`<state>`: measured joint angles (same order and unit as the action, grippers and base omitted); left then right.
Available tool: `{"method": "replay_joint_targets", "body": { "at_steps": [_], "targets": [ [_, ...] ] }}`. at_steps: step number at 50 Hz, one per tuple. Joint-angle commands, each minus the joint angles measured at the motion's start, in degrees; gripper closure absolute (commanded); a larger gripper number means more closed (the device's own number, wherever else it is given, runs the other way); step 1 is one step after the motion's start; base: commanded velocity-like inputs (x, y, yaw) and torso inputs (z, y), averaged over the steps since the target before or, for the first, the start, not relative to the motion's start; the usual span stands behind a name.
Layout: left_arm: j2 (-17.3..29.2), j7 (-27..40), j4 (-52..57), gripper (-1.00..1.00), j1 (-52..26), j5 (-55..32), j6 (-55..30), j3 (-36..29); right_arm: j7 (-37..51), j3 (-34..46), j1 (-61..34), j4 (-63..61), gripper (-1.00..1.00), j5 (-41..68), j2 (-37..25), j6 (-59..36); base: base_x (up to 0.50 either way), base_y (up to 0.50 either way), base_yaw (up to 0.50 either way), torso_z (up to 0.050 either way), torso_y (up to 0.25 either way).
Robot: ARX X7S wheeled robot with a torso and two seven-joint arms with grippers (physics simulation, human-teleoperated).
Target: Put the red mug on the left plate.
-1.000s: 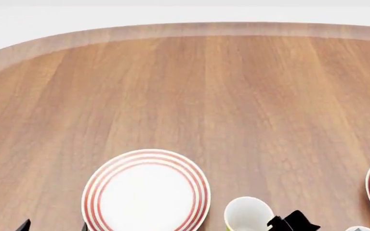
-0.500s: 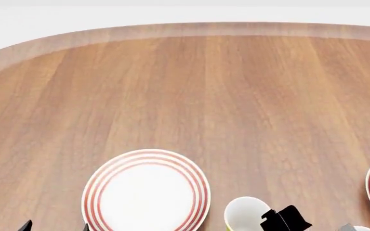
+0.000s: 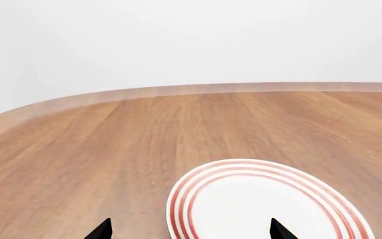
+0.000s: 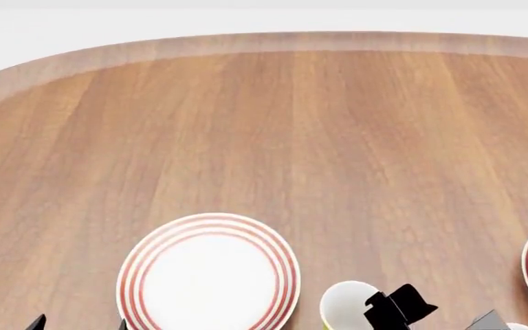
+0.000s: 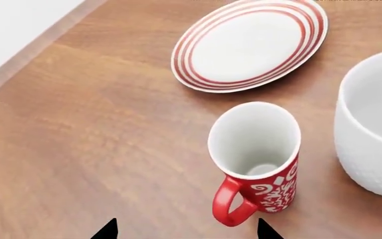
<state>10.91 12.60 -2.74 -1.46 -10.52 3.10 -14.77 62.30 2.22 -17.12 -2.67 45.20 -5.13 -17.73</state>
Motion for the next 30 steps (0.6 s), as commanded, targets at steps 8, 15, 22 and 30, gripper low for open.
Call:
{"method": "replay_joint_targets", "body": {
  "at_steps": [8, 15, 22, 30],
  "targets": [
    [0.37, 0.42, -0.14, -1.00, -0.17, -0.47, 0.10, -0.47, -0.06, -0.05, -2.74, 4.54, -1.00, 0.99, 0.48, 2.64, 0.00, 0.00, 0.00, 0.000, 0.000],
    [0.54, 0.58, -0.14, -1.00, -0.23, -0.57, 0.23, -0.64, -0.07, -0.84, -4.89, 8.74, -1.00, 1.66, 1.15, 4.30, 0.00, 0.00, 0.00, 0.000, 0.000],
    [0.73, 0.81, 0.14, -1.00, -0.20, -0.72, 0.15, -0.79, -0.11, -0.62, -6.38, 11.34, -1.00, 1.59, 1.39, 5.49, 0.00, 0.00, 0.00, 0.000, 0.000],
    [0.92, 1.08, 0.18, -1.00, -0.21, -0.82, 0.30, -0.90, 1.16, -0.89, -8.21, 15.52, -1.00, 1.00, 2.05, 7.60, 0.00, 0.00, 0.00, 0.000, 0.000]
  ]
}}
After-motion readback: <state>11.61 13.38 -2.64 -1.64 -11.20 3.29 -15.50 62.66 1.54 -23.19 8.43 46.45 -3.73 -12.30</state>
